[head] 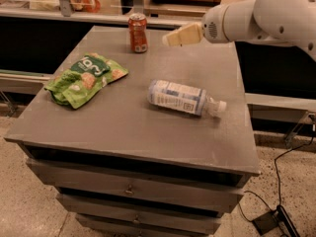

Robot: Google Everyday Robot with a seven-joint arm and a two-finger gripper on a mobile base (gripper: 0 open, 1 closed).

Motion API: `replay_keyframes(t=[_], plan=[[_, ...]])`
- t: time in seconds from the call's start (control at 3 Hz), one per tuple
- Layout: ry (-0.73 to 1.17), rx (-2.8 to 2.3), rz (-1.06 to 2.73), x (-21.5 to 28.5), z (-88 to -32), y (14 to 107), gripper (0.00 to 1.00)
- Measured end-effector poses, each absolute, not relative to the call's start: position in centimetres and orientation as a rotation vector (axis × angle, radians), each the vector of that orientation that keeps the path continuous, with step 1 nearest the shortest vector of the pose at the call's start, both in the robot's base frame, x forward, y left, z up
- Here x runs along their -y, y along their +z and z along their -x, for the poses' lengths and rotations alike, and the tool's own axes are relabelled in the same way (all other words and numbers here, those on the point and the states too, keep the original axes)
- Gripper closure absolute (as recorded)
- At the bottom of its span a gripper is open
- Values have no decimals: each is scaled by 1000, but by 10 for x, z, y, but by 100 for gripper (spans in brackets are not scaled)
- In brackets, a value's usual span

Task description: Move coke can near blue plastic bottle

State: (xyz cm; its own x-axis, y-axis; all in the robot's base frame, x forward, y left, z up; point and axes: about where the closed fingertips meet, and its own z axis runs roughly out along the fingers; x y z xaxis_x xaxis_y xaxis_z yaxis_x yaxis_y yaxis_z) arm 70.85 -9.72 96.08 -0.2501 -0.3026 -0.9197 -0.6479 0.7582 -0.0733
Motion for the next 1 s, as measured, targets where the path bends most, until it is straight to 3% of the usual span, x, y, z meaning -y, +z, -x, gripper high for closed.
replay_keyframes(t=[1.0], plan=[[372, -1895, 801, 74, -752, 932, 0]])
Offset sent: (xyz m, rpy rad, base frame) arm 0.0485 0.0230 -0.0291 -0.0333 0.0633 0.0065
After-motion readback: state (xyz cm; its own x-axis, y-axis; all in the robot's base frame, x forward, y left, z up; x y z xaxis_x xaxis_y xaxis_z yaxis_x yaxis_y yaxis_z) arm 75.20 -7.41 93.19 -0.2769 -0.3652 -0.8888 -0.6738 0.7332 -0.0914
